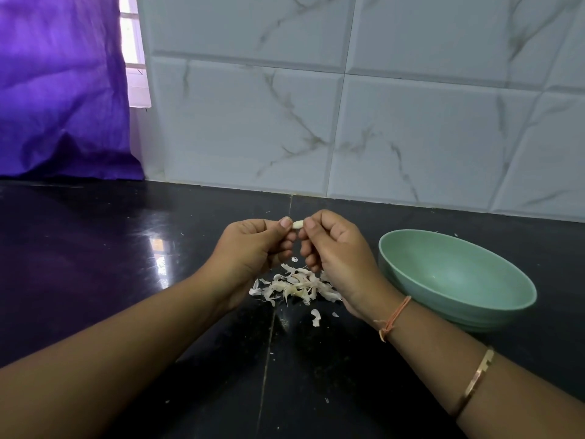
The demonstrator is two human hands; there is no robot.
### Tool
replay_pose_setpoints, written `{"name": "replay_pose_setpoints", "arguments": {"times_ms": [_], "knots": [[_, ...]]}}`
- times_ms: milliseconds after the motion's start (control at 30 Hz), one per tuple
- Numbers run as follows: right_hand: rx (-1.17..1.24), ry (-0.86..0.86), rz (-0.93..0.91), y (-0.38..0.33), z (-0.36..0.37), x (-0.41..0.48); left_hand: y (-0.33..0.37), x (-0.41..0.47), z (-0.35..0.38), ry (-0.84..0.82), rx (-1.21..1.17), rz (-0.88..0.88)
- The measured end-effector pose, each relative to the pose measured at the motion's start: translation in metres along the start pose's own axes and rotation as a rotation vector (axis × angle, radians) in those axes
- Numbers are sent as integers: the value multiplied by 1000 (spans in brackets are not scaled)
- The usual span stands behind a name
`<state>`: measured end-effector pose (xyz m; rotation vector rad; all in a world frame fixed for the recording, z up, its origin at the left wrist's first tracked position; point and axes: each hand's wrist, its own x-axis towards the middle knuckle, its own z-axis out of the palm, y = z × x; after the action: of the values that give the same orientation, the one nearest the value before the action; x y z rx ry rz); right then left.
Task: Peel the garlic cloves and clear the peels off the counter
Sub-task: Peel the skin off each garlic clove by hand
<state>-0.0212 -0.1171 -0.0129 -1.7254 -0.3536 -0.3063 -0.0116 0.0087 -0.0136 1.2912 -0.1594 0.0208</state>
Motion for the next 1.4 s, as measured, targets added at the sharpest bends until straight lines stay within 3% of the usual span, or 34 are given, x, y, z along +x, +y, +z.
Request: {"name": "replay_pose_setpoints", "arguments": {"times_ms": [467,767,967,1167,1400], "knots": [[195,-57,19,-1,-2,1,9,-1,5,-53,-336,-290],[95,81,31,-4,-4,0,7,1,3,-19,-281,-252],[61,9,34,-4,-1,-2,5,1,4,-16,-263,-249],[62,-25,166,-5,-3,-2,5,0,4,-14,-345,-292],[268,129,85,-4,-2,1,6,2,1,39,-288,-267]]}}
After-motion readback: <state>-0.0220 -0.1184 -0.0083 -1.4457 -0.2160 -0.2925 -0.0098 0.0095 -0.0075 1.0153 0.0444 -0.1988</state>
